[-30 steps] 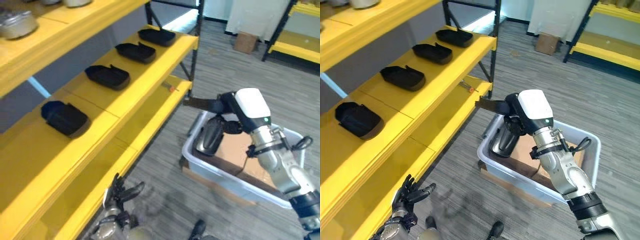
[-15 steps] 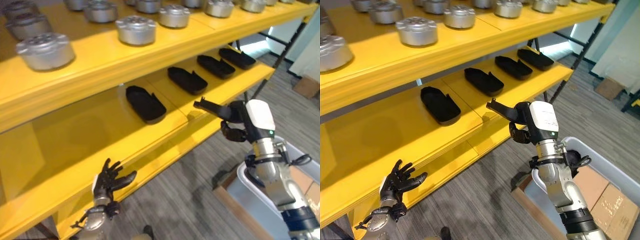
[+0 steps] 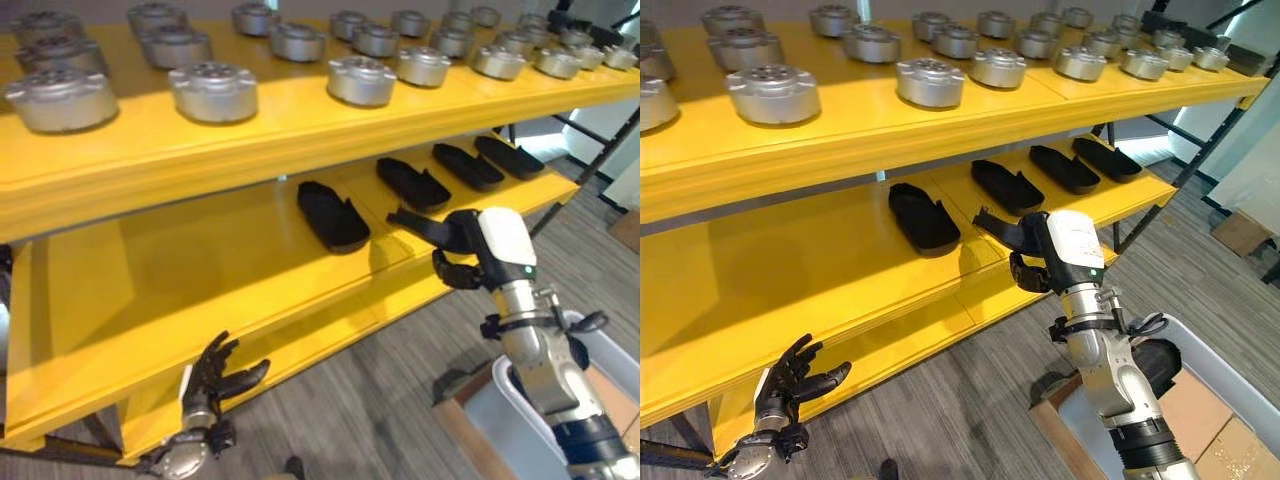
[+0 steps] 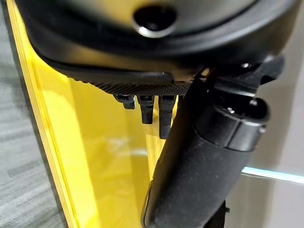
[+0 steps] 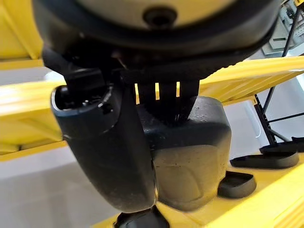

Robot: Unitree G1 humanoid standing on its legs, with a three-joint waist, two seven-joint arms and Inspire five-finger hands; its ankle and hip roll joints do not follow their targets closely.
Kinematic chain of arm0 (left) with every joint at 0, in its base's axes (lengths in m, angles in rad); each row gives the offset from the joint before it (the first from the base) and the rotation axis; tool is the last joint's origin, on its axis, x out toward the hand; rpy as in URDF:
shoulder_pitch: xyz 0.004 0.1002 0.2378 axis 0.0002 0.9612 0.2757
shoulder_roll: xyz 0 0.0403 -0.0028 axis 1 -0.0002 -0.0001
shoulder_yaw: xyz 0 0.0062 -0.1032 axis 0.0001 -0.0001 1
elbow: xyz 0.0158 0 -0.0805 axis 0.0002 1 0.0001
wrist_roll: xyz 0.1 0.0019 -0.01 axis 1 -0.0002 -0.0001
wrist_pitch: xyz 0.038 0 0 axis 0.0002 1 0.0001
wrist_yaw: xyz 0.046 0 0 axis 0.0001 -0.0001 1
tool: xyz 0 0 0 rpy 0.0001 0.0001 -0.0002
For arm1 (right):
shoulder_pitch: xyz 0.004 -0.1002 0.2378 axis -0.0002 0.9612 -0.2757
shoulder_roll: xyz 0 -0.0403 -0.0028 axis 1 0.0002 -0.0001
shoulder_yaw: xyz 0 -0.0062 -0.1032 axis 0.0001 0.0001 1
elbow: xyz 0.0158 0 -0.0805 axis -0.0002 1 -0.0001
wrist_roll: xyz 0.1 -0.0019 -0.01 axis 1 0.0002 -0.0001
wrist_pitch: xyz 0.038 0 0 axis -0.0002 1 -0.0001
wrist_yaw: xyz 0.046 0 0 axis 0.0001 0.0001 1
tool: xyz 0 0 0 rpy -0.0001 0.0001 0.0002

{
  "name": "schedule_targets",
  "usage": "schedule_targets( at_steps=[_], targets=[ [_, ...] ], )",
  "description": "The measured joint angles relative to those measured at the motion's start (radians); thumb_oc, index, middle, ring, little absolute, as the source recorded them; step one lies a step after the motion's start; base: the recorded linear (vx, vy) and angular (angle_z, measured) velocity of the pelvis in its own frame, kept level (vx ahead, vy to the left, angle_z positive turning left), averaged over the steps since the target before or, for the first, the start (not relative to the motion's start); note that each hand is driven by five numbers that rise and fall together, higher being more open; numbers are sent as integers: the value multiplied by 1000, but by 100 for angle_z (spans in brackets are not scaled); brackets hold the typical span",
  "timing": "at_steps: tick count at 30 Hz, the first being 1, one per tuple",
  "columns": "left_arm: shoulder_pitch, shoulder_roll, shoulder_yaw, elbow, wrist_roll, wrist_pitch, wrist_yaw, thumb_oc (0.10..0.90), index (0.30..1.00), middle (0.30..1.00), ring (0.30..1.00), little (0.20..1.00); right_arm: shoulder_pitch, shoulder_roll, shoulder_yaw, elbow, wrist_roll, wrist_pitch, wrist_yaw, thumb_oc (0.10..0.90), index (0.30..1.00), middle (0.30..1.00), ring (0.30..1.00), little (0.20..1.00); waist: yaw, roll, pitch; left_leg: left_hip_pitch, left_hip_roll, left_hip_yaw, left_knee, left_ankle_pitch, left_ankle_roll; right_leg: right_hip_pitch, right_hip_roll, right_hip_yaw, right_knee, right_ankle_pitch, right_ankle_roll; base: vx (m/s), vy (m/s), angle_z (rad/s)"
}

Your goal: Move parts from the plastic box to the shelf.

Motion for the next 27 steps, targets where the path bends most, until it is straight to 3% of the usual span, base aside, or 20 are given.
schedule_targets(
  at_steps=[1,2,4,6,7,8,9,12,14,15,16,21,27],
  targets=[
    [-27,0,1,17,0,1,6,900,1000,1000,1000,1000,27,3,-12,-14,0,-14,-2,400,300,300,300,300,-26,36,25,-1,36,-45,0,7,7,-19,129,171,42,-152,-28,8,17,81],
    [-38,2,-5,19,1,2,0,900,1000,1000,1000,1000,55,-7,-8,-28,1,-16,1,400,300,300,300,300,-50,52,33,5,48,-68,-17,13,18,-43,201,166,63,-235,-24,36,41,82],
    [-30,2,-8,15,8,2,0,900,1000,1000,1000,1000,70,-10,-6,-38,1,-35,13,400,300,300,300,300,-64,49,34,6,32,-71,-16,15,23,-110,260,140,56,-288,-51,25,-19,29],
    [-36,-18,-19,10,9,2,5,900,1000,1000,1000,1000,82,-15,-7,-56,2,-37,13,400,300,300,300,300,-75,74,63,7,37,-91,2,4,35,-194,351,145,35,-315,-82,74,-87,29],
    [-36,-34,-17,-4,9,1,6,900,1000,1000,1000,1000,87,-31,-7,-82,1,-38,13,400,300,300,300,300,-98,84,80,-2,31,-114,14,-4,29,-253,385,152,-66,-287,-73,155,-141,60],
    [-34,-35,-25,-3,10,2,3,900,1000,1000,1000,1000,85,-38,-7,-83,1,-37,14,400,300,300,300,300,-104,79,81,6,13,-129,19,-13,19,-284,377,183,-175,-229,-63,161,-163,69],
    [-31,-38,-27,-3,10,3,3,900,1000,1000,1000,1000,85,-37,-7,-83,1,-37,14,400,300,300,300,300,-108,77,83,13,7,-137,15,-16,15,-278,375,204,-207,-213,-68,144,-154,50],
    [-9,-54,-23,-4,10,3,5,900,1000,1000,1000,1000,86,-38,-7,-83,1,-39,18,400,300,300,300,300,-96,72,81,71,11,-136,-20,-13,3,-229,374,199,-204,-197,-84,115,-113,21],
    [39,-54,6,-21,8,0,24,900,1000,1000,1000,1000,86,-37,-7,-84,2,-56,19,400,300,300,300,300,-80,34,50,91,1,-139,-35,-28,-30,-112,364,198,-284,-161,-84,94,-147,-1],
    [49,-57,26,-19,8,0,26,900,1000,1000,1000,1000,81,-36,-7,-84,2,-61,19,400,300,300,300,300,-70,26,42,94,4,-136,-33,-31,-54,-81,374,192,-337,-117,-117,40,-79,-8],
    [56,-56,36,-20,8,1,35,900,1000,1000,1000,1000,78,-37,-8,-85,3,-61,19,400,300,300,300,300,-69,36,37,90,26,-133,-31,-31,-74,-62,397,187,-372,-92,-136,31,-65,-5],
    [67,-55,77,-20,7,0,47,900,1000,1000,1000,1000,66,-43,-10,-85,5,-58,23,400,300,300,300,300,-60,46,32,95,92,-137,-35,-42,-119,-24,464,157,-430,-93,-151,28,-80,7],
    [62,-56,60,-20,4,0,46,900,1000,1000,1000,1000,-8,-43,-11,-85,33,-72,24,400,300,300,300,300,-61,47,31,101,108,-135,-40,-59,-134,-4,480,157,-445,-106,-168,16,-65,0]
  ],
)
